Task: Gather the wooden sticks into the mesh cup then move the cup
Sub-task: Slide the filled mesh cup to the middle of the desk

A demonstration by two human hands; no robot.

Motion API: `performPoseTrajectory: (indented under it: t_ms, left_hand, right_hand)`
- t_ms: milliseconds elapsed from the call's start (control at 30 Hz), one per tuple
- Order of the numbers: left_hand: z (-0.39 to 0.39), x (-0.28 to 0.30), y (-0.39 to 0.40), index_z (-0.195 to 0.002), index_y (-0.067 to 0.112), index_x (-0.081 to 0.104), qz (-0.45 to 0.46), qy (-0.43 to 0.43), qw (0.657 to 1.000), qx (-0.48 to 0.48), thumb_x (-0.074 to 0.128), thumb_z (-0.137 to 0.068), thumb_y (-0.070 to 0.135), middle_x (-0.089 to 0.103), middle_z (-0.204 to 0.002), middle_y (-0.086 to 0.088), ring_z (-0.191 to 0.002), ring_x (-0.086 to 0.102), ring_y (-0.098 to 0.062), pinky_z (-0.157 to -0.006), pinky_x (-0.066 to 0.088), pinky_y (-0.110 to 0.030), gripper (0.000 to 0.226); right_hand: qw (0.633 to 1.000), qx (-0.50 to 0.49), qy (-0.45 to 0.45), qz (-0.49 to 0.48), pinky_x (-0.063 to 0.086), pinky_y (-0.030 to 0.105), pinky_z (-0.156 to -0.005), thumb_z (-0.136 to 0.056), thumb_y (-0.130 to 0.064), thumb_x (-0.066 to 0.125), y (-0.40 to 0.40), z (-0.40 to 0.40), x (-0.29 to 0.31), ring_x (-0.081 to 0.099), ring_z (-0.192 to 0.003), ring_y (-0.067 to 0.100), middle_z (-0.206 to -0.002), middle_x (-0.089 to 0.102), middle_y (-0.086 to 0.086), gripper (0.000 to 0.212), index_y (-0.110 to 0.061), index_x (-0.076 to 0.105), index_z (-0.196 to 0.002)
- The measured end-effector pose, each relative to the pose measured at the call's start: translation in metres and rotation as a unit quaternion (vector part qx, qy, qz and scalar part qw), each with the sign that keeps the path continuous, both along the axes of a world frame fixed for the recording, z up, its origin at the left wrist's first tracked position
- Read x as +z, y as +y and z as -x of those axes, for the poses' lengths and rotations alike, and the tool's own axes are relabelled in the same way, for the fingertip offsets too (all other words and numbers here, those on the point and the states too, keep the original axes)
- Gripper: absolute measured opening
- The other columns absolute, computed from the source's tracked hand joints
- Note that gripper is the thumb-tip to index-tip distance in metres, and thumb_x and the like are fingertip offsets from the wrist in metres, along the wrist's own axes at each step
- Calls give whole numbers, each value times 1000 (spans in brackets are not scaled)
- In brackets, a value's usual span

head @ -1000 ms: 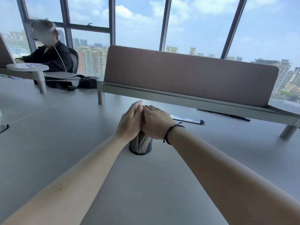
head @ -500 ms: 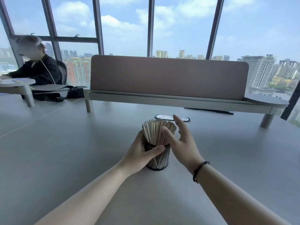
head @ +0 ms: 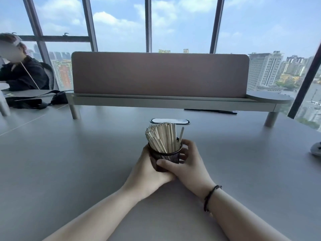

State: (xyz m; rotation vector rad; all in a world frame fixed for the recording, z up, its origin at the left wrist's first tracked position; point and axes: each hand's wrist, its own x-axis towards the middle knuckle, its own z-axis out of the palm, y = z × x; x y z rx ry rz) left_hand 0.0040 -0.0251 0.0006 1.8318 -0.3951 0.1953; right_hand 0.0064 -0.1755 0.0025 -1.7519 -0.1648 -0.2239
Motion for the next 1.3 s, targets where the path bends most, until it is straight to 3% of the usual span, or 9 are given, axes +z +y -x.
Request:
performPoseTrajectory:
  t_ms: [167, 300, 367, 533, 767, 900, 1133, 1233, 1300]
  left_hand:
    - [-10, 1, 33, -129, 23, 50, 18, 60, 993, -104, 82, -63, 12, 69, -122, 4, -116, 64, -15, -97, 53, -36, 74]
    - [-19, 1, 36, -102, 16, 61, 5, 40, 997, -72, 75, -65, -4, 75, -93, 1, -99, 69, -20, -87, 53, -28, 44]
    - [-19, -1, 35, -90, 19, 63, -15, 28, 998, -52, 77, -61, 0, 75, -82, 3, -90, 70, -19, -83, 54, -29, 38]
    - [-2, -1, 15, -104, 28, 66, -9, -4, 999, 32, 97, -50, 28, 76, -95, 11, -84, 72, -5, -73, 58, -25, 62]
    - [-4, 4, 18, -115, 34, 65, -81, -16, 996, -20, 91, -59, 30, 73, -110, 18, -104, 67, -2, -94, 55, -36, 62]
    - [-9, 1, 29, -117, 31, 61, -74, 2, 997, 3, 94, -54, 35, 73, -110, 17, -101, 68, 0, -92, 56, -37, 71]
    - [-25, -5, 25, -113, 34, 64, -97, -10, 994, 37, 85, -56, 47, 73, -107, 19, -100, 67, 3, -86, 55, -27, 62]
    - [-37, -6, 26, -113, 33, 62, -112, -15, 993, 45, 82, -65, 34, 72, -106, 20, -98, 65, 6, -75, 46, -7, 53]
    - [-52, -7, 29, -119, 32, 59, -115, -9, 992, 56, 78, -68, 28, 71, -110, 17, -100, 65, 0, -74, 44, -6, 55]
  right_hand:
    - [991, 118, 37, -49, 48, 49, -104, -62, -23, 90, -26, -12, 3, 67, -114, 23, -118, 73, 4, 65, -20, 65, -122]
    - [993, 111, 31, -19, 54, 47, -97, -69, -25, 84, -22, -14, 0, 64, -109, 36, -110, 74, 11, 47, -24, 71, -114]
    - [993, 110, 28, -10, 55, 45, -95, -68, -29, 85, -21, -13, -2, 65, -109, 33, -113, 72, 11, 51, -26, 69, -117]
    - [997, 76, 10, -27, 53, 44, -99, -52, -30, 98, -6, -4, -8, 67, -112, 15, -121, 70, 0, 89, -24, 49, -126]
    - [991, 131, 19, -3, 52, 41, -96, -58, -17, 94, -11, -10, 0, 69, -105, 19, -112, 74, 2, 68, -22, 65, -120]
    - [990, 134, 37, -19, 51, 48, -101, -60, -14, 92, -11, -15, -5, 67, -114, 22, -124, 70, 5, 79, -17, 56, -129]
    - [995, 6, 3, 100, 54, 38, -94, -50, -59, 88, 13, -23, -11, 65, -105, 0, -112, 71, -18, 79, -35, 55, -117]
    - [992, -57, 6, 113, 54, 36, -88, -41, -61, 85, 30, -41, -10, 65, -98, 2, -105, 70, -19, 80, -35, 54, -111]
    - [991, -73, 4, 114, 55, 35, -86, -43, -57, 84, 41, -57, -8, 66, -96, 5, -102, 69, -18, 78, -34, 53, -110]
